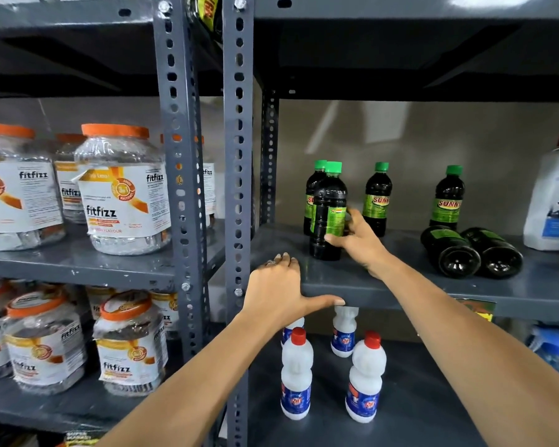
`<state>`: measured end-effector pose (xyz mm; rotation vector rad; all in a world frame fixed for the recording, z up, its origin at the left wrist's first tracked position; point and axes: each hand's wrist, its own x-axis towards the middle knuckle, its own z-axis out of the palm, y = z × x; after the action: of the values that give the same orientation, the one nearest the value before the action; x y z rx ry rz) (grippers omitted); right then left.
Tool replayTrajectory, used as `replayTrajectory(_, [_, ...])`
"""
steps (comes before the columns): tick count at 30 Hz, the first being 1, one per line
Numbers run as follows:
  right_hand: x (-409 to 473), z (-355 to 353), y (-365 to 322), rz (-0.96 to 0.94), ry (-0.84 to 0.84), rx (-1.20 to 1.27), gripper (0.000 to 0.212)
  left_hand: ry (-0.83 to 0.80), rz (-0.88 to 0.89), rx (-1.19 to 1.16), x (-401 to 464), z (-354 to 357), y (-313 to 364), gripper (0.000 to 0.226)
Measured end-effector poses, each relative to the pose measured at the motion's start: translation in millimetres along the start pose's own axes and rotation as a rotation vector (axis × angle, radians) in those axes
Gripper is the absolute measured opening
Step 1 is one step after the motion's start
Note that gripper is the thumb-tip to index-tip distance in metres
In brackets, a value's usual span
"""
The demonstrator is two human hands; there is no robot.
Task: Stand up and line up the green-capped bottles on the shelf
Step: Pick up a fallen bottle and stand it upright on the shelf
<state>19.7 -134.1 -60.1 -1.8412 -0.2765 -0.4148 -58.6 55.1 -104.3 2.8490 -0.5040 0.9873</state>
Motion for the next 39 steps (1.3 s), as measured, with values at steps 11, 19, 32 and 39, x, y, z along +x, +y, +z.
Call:
replayTrajectory(11, [-4.0, 0.5, -5.9, 0.015, -0.025, 0.005, 0.093, 0.019, -0.003, 0.010, -1.1, -3.0, 0.4, 0.110])
replayTrajectory(19, [-4.8, 0.8, -6.5, 0.023, -0.024, -0.014, 0.091, 0.017, -0.007, 0.026, -0.3, -3.2, 0.7, 0.113])
replayTrajectory(32, [-2.1, 2.8, -7.0, 0.035, -0.032, 0.042, 0.079, -0.013, -0.009, 0.025, -1.6, -4.3, 1.5, 0.114])
replayTrajectory(39, [-7.1, 4.3, -8.4, 0.012, -0.031, -0.055, 0.069, -0.029, -0.018, 0.015, -1.4, -4.6, 0.9, 0.116])
